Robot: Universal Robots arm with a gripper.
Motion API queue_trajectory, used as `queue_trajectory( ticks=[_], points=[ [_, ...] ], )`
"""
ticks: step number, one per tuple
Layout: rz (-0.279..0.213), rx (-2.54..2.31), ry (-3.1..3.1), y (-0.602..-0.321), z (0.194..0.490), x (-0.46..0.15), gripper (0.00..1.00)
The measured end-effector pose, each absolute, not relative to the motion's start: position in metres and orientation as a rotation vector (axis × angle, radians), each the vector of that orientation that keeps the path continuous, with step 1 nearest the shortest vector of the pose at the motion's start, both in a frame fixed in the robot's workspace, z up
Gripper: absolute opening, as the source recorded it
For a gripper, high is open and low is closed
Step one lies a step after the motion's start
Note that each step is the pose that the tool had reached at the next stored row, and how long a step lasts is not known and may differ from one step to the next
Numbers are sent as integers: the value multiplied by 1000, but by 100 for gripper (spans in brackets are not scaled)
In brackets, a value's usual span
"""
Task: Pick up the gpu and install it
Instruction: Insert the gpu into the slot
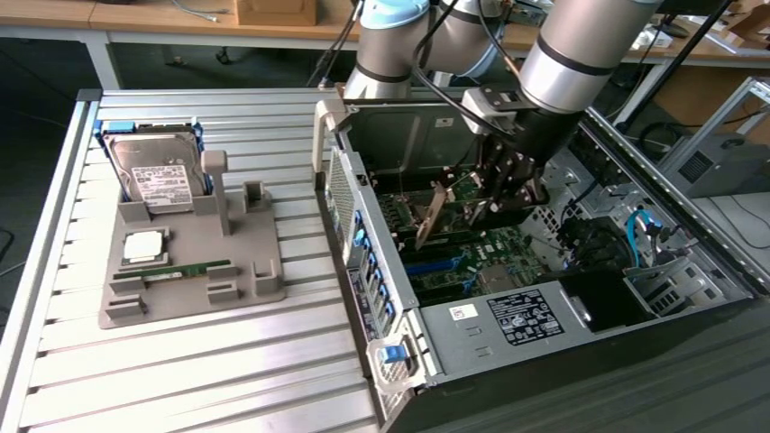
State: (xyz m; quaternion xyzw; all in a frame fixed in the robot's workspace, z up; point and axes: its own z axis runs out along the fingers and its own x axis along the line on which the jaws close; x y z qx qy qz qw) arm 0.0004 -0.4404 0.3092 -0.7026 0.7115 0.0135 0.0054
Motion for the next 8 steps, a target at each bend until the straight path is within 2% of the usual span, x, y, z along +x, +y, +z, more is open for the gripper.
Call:
queue_trajectory(
  ticks=[8],
  points=[
    [42,-2200,2227,-441,307,-2,27]
  ],
)
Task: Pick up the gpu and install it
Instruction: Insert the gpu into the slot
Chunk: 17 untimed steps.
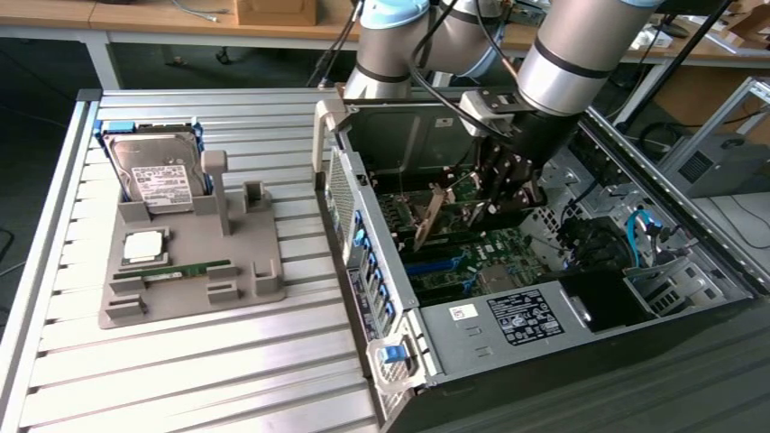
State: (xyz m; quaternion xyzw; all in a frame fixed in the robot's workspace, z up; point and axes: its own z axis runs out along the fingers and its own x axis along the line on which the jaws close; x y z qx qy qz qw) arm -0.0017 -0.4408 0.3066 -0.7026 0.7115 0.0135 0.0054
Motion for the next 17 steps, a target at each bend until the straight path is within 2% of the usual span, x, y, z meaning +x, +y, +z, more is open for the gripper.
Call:
queue_trajectory(
  ticks=[17],
  points=[
    [42,-2197,2230,-441,304,-4,27]
  ],
)
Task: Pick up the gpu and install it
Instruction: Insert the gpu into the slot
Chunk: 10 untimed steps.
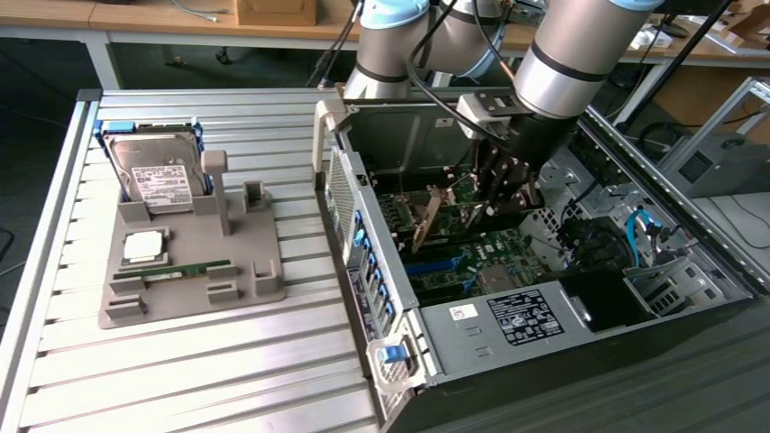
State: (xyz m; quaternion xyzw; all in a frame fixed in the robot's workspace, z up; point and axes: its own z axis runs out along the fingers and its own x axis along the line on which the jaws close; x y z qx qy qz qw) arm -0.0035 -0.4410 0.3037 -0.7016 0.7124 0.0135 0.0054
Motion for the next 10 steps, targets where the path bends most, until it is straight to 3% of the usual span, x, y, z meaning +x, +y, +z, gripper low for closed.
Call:
queue_trajectory(
  ticks=[10],
  points=[
    [42,-2173,2253,-442,303,-7,27]
  ],
)
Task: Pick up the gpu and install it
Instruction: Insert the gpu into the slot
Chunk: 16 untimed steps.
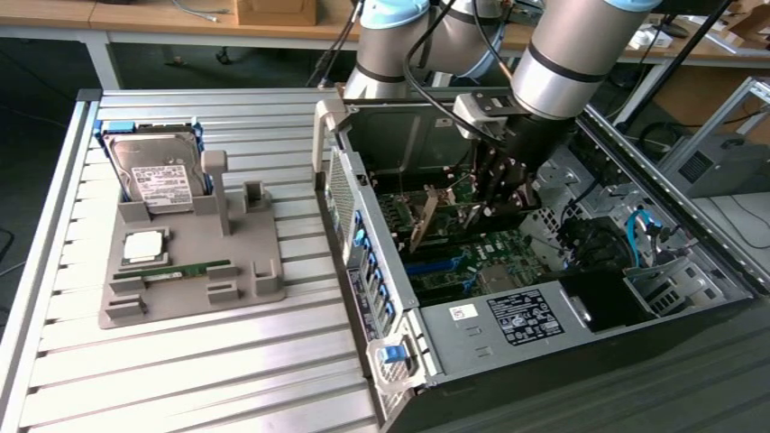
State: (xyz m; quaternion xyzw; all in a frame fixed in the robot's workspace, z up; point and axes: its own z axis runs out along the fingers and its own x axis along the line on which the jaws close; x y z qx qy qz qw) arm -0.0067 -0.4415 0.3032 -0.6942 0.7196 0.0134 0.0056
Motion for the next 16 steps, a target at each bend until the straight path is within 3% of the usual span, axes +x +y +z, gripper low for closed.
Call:
queue_trajectory(
  ticks=[16],
  points=[
    [42,-2173,2253,-442,303,-13,27]
  ],
)
